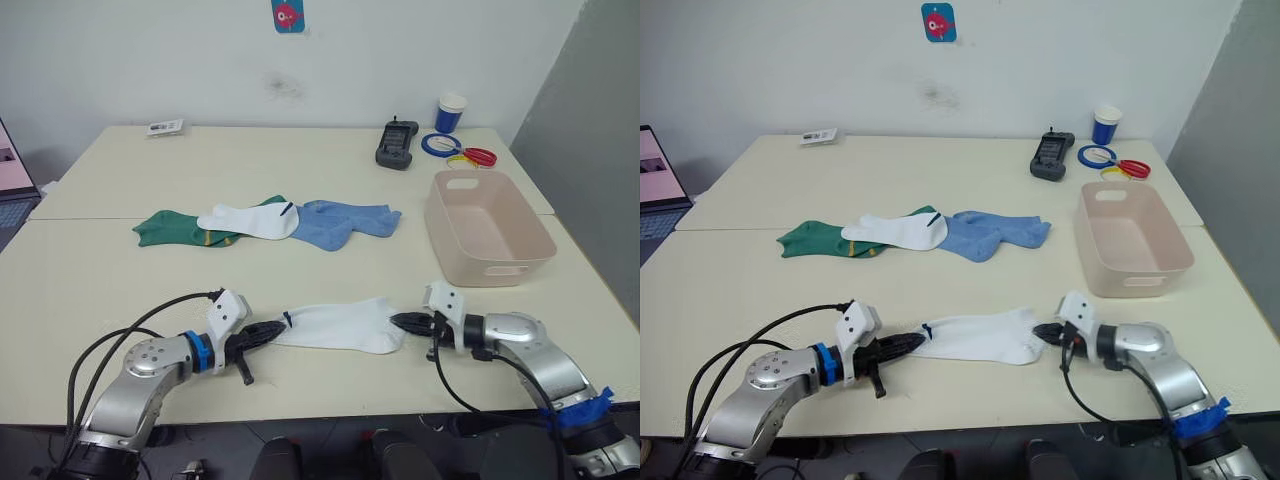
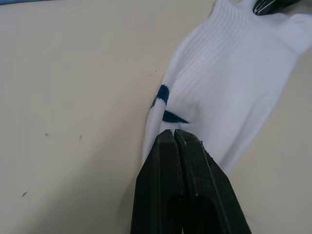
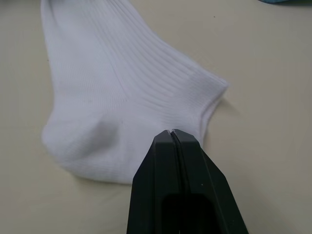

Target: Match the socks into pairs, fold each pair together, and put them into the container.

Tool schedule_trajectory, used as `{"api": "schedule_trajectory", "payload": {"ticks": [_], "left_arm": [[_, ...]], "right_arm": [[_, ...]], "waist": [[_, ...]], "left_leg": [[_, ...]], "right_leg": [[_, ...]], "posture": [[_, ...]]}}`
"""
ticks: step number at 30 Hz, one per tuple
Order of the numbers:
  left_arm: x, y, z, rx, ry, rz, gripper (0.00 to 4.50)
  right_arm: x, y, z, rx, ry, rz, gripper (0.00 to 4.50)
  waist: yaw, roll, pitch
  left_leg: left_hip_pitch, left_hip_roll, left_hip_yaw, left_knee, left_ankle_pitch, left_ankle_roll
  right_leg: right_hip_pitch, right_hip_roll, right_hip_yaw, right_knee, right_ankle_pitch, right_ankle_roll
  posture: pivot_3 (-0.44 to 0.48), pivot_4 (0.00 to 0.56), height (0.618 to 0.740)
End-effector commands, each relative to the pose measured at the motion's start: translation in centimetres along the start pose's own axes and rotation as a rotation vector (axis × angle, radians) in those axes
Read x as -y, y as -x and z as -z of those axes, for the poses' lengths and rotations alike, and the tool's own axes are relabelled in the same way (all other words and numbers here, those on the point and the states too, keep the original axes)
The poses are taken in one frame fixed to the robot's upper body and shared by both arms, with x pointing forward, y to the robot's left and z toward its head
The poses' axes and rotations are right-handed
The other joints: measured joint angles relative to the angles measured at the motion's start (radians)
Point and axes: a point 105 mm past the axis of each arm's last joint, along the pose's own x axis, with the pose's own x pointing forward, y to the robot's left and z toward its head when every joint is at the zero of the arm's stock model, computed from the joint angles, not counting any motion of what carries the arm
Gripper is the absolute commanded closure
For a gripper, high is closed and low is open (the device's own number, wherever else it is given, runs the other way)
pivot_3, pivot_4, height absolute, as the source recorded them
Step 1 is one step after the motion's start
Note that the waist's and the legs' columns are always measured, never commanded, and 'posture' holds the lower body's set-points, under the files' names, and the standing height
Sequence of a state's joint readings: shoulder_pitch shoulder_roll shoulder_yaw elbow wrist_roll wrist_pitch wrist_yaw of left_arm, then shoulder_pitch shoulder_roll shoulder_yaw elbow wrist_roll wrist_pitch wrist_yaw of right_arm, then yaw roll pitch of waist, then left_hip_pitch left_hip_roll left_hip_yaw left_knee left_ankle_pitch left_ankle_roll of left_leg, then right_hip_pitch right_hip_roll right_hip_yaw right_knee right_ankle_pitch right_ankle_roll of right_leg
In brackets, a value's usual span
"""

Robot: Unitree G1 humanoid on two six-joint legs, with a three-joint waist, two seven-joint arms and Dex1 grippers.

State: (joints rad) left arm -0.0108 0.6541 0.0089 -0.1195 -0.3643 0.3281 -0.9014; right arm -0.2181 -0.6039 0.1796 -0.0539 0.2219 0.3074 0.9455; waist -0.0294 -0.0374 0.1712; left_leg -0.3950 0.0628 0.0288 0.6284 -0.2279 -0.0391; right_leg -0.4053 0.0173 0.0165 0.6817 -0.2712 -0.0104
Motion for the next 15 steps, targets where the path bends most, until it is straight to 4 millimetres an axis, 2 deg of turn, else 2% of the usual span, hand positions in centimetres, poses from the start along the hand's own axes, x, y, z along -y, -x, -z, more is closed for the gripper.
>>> {"api": "schedule_trajectory", "payload": {"ticks": [1, 3, 5, 6, 8, 11, 15], "left_arm": [[-0.2, 0.6, -1.3, 0.068, 0.048, -0.028, 4.48], [-0.9, 1.4, -2.6, 0.143, 0.097, -0.079, 4.48], [-2.1, 2.8, -3.7, 0.211, 0.147, -0.164, 4.5], [-2.9, 3.7, -4.1, 0.243, 0.167, -0.223, 4.31], [-4.3, 5.3, -4.4, 0.292, 0.203, -0.33, 3.88], [-5.7, 7.6, -3.6, 0.312, 0.214, -0.474, 2.93], [-5.9, 9.0, -2.1, 0.309, 0.219, -0.585, 1.61]], "right_arm": [[-0.2, 0.6, -2.5, 0.079, -0.013, -0.021, 4.5], [-0.6, 0.1, -5.2, 0.171, -0.029, -0.037, 4.5], [-0.6, -0.4, -7.8, 0.243, -0.012, -0.033, 4.12], [-0.5, -0.8, -9.0, 0.273, 0.001, -0.025, 3.88], [-0.2, -1.5, -10.8, 0.311, 0.031, 0.005, 3.19], [0.0, -2.6, -12.6, 0.337, 0.087, 0.034, 2.13], [-0.4, -3.9, -14.0, 0.361, 0.112, 0.039, 0.67]], "waist": [[-0.001, 0.0, 0.0], [-0.004, 0.0, 0.001], [-0.007, 0.0, 0.001], [-0.008, 0.0, 0.001], [-0.008, 0.0, 0.001], [-0.002, 0.0, 0.001], [0.001, 0.0, 0.001]], "left_leg": [[0.0, 0.0, 0.0, 0.0, 0.0, 0.0], [-0.001, 0.001, 0.0, 0.0, 0.0, 0.0], [-0.001, 0.001, -0.001, 0.0, 0.0, 0.0], [-0.001, 0.002, -0.001, 0.0, 0.0, 0.0], [-0.001, 0.001, -0.002, 0.0, 0.0, 0.0], [-0.002, 0.001, -0.002, 0.0, 0.0, 0.0], [-0.004, 0.001, -0.001, 0.0, 0.0, 0.0]], "right_leg": [[0.0, 0.0, 0.0, 0.0, 0.0, 0.0], [-0.001, 0.0, 0.0, 0.0, 0.0, 0.0], [-0.001, 0.001, 0.0, 0.0, 0.0, 0.0], [-0.002, 0.001, 0.0, 0.001, 0.0, 0.0], [-0.002, 0.001, -0.001, 0.001, 0.0, 0.0], [-0.002, 0.001, -0.001, -0.001, 0.0, 0.0], [-0.002, -0.003, 0.0, -0.002, 0.0, 0.0]], "posture": [[0.0, 0.15, 0.74], [0.0, 0.15, 0.74], [0.0, 0.15, 0.74], [0.0, 0.15, 0.74], [0.0, 0.15, 0.74], [0.0, 0.15, 0.74], [0.0, 0.15, 0.74]]}}
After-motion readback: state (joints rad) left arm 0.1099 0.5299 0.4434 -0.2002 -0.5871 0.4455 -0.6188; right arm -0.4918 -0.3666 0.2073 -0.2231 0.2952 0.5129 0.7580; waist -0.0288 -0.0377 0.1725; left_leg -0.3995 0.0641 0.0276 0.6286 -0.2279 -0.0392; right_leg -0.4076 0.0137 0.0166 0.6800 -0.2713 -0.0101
